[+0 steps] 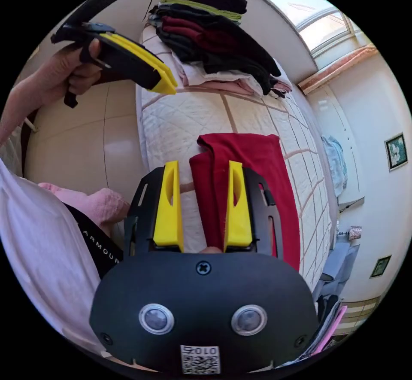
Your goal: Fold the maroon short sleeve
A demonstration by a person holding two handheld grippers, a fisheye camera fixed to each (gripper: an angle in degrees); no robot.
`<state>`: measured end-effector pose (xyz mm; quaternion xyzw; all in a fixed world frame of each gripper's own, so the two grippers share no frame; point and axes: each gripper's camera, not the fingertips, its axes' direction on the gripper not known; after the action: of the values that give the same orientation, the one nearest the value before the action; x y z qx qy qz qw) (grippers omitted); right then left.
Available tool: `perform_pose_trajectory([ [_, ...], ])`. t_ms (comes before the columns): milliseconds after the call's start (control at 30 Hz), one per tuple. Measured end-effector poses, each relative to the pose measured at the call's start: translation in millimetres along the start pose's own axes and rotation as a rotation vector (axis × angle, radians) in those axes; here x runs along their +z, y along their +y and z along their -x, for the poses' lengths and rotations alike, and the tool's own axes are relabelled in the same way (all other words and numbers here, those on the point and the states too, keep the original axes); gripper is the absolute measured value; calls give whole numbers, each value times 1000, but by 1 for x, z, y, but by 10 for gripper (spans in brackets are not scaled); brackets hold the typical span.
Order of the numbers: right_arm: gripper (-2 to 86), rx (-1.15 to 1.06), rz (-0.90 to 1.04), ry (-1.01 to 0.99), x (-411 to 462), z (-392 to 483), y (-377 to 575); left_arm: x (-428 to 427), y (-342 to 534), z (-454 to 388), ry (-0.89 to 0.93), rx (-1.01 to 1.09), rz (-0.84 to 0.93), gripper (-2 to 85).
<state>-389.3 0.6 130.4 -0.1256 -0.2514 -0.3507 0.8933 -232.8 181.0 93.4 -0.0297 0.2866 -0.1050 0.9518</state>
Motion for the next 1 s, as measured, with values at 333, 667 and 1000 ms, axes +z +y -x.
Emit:
perform_pose_trajectory([
  [333,57,349,-99,-474,-8,-127,56,21,-40,-60,51,169,-43,66],
  [667,55,1531,-635,-578,-37,-227,426,71,-75,-164,203,381,11,62],
  [1000,53,1863,-602,-555,32,-165,549,152,-83,-278,292,622,145,86],
])
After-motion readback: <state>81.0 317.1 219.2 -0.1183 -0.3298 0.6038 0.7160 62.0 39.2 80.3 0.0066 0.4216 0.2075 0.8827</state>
